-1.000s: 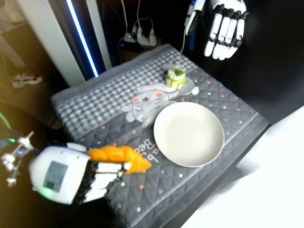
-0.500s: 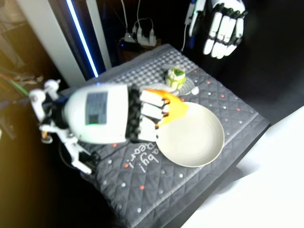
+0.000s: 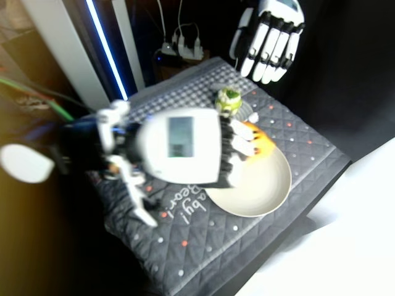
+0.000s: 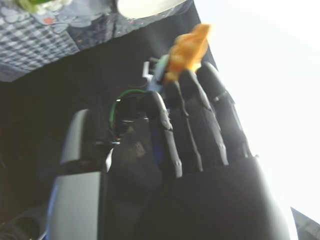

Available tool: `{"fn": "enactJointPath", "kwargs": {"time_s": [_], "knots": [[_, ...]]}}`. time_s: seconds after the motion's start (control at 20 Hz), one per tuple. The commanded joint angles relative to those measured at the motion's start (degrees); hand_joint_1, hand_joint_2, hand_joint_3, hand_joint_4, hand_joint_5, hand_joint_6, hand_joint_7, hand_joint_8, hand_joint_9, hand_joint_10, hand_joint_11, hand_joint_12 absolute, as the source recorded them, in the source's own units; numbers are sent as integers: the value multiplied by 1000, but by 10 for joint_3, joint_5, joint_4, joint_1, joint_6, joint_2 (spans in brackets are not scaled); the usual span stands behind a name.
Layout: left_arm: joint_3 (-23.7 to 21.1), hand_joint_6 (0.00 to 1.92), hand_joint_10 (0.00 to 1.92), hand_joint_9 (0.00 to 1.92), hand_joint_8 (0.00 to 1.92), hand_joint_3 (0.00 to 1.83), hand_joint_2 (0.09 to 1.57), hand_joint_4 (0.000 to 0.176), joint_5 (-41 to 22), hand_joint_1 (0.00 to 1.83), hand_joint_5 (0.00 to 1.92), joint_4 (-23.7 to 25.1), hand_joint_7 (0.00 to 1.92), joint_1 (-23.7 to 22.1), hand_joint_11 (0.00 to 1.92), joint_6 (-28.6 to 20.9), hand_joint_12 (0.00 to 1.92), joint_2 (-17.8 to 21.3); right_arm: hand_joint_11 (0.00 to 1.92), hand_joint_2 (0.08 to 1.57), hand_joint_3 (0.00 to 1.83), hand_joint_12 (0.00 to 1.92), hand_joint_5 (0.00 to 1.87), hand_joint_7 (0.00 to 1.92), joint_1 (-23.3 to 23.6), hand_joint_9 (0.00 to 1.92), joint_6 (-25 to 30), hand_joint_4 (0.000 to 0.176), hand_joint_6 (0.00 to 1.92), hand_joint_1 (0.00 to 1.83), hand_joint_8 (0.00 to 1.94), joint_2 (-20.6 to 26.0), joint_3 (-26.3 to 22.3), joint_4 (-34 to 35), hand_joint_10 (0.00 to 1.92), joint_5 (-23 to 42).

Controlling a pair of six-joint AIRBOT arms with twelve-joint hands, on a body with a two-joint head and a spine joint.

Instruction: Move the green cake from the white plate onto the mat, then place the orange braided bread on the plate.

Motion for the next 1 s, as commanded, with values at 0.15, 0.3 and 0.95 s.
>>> {"fn": "enactJointPath", "kwargs": {"time_s": [0.15, 0.3, 0.95], "knots": [[3, 0, 2, 618, 0, 0, 1062, 12, -75, 695, 551, -19, 612, -7, 294, 0, 608, -11, 1177, 1210, 6, 1921, 793, 912, 9, 1071, 0, 0, 1250, 1128, 1842, -28, 25, 5, 1921, 16], [4, 0, 0, 590, 0, 12, 1008, 3, -77, 698, 515, -16, 561, -5, 383, 1, 294, -18, 1093, 1251, 0, 1908, 725, 802, 9, 959, 0, 0, 1348, 1125, 1856, -53, 37, 4, 1879, 11], [7, 14, 9, 604, 10, 10, 1023, 105, -102, 793, 568, -50, 571, 28, 525, -3, 163, -18, 0, 805, 0, 6, 0, 0, 9, 0, 1, 176, 0, 588, 0, -59, 17, -30, 0, 5]]}}
